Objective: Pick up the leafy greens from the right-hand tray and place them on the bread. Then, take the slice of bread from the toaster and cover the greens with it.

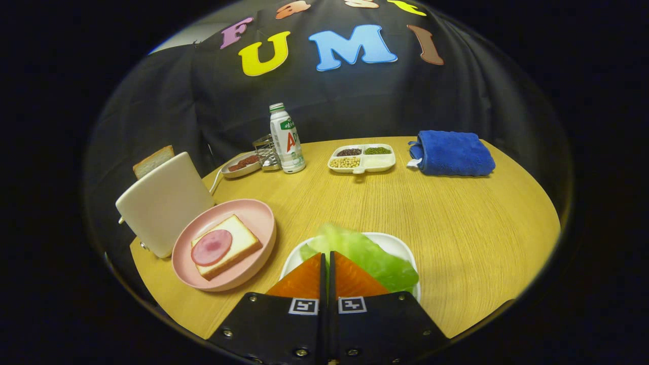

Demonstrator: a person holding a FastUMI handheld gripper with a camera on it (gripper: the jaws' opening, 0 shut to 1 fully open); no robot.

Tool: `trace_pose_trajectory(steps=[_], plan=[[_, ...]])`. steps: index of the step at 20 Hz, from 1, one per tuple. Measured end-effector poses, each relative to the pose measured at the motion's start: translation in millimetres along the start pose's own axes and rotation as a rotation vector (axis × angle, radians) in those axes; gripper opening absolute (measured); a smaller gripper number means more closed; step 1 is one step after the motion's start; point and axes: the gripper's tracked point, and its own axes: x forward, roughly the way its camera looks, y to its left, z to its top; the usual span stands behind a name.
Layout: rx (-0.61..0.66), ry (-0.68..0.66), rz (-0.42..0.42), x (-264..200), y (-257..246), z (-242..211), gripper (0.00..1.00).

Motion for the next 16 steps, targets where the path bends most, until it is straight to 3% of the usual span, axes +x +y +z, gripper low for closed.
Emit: trace_pose_trajectory(steps=[4, 10, 12, 13, 14, 16], plan=[[-0.048, -0.05, -0.028, -7, 3, 23, 0.0], [-0.089, 0.032, -0.114, 7, -13, 2, 0.01], [-0.093, 0.064, -0.118, 10, -13, -4, 0.24], [-0.094, 0.078, -0.125, 10, -14, -8, 0.54], [-0.099, 0.096, -0.135, 11, -15, -12, 0.68], [-0.107, 0.132, -0.148, 15, -19, -21, 0.71]])
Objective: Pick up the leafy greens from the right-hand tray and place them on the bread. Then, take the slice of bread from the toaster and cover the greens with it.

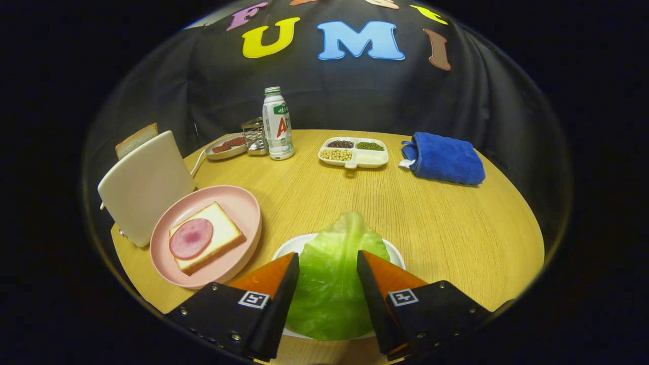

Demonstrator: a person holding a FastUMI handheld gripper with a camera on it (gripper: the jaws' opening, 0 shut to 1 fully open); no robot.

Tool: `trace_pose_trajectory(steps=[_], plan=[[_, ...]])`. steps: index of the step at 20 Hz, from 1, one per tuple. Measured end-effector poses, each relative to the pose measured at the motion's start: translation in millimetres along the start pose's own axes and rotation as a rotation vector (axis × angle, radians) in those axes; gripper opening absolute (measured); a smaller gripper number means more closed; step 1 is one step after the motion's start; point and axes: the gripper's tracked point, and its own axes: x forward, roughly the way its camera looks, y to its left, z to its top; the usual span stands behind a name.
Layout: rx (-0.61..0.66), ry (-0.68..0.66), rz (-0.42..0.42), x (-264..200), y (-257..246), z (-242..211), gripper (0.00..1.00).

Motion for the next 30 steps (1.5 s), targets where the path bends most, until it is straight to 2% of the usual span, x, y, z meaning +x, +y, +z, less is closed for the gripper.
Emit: trace_pose_trajectory(steps=[4, 6, 7, 8, 9, 12, 22, 25, 30], plan=[[-0.034, -0.003, 0.007, 5, 4, -2, 0.7], [-0.076, -0.014, -0.005, 5, 5, -3, 0.46], [-0.09, -0.016, -0.003, 3, 6, -4, 0.43], [-0.033, -0.037, 0.0, 1, 7, -2, 0.43], [-0.012, -0.042, 0.002, 4, 7, 0, 0.01], [-0.067, -0.048, -0.017, 5, 8, 0, 0.01], [0.038, -0.162, 0.09, -27, 32, 52, 0.0], [0.005, -0.2, 0.129, -35, 56, 70, 0.0], [-0.092, -0.195, 0.231, -31, 129, 73, 0.0]])
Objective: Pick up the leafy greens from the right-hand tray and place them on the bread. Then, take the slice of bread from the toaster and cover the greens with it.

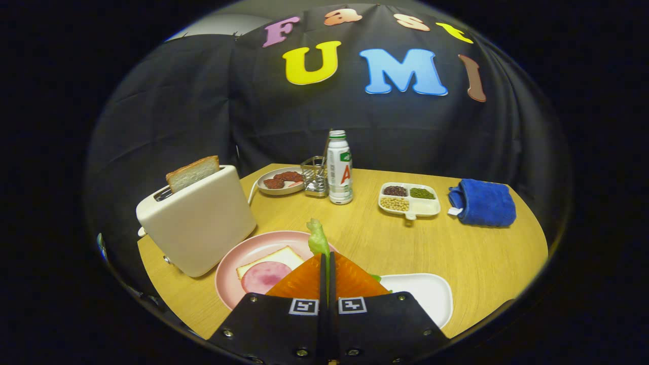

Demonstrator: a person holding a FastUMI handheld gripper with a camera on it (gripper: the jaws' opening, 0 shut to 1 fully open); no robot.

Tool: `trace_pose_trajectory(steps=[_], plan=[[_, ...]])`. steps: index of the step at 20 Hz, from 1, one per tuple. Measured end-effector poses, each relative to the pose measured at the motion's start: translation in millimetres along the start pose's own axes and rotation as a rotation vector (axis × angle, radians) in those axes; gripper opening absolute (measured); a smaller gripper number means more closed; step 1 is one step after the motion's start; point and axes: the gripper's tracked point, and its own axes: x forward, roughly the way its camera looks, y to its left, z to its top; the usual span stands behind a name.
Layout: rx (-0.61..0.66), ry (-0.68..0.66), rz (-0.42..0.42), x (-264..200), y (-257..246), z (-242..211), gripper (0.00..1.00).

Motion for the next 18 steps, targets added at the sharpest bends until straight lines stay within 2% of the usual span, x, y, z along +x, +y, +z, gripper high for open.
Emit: trace_pose_trajectory(steps=[7, 14, 15, 16, 18], plan=[[-0.051, 0.1, 0.126, 48, 79, -31, 0.0], [-0.039, 0.127, 0.108, 61, 83, -40, 0.02], [-0.045, 0.12, 0.1, 60, 81, -38, 0.1], [-0.054, 0.106, 0.084, 58, 78, -34, 0.12], [-0.062, 0.091, 0.038, 57, 71, -29, 0.25]])
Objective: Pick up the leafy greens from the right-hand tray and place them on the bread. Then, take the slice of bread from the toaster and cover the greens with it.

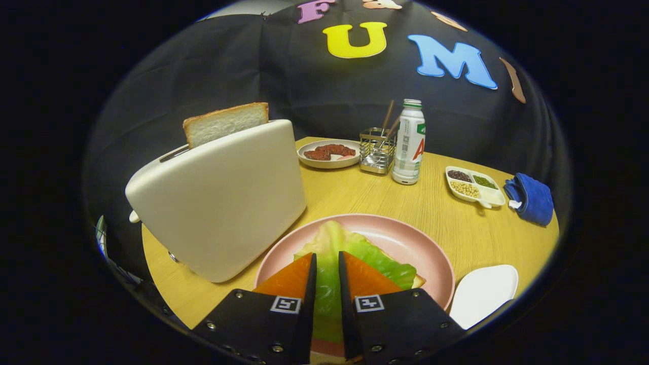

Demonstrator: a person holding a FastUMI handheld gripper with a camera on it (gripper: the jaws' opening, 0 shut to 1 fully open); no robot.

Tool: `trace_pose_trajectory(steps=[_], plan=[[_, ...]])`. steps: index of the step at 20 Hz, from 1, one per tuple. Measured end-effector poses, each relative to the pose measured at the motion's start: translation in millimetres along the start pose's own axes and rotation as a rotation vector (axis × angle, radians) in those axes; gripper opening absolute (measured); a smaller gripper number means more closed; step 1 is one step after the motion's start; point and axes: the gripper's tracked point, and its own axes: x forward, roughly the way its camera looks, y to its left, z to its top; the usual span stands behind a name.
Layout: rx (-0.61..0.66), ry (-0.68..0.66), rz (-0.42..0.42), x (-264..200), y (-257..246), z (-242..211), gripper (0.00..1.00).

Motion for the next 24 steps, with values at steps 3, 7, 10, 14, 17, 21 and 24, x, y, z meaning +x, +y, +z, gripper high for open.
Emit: trace_pose_trajectory(steps=[3, 7, 10, 14, 17, 21, 24], plan=[[0.021, -0.028, -0.025, -7, -1, 9, 0.35], [0.029, -0.145, -0.032, -32, 12, 48, 0.35], [0.021, -0.243, -0.003, -54, 36, 85, 0.34], [0.004, -0.348, 0.048, -70, 77, 123, 0.34], [0.013, -0.375, 0.083, -64, 108, 132, 0.34], [0.049, -0.364, 0.103, -46, 131, 134, 0.34], [0.083, -0.355, 0.082, -32, 130, 134, 0.34]])
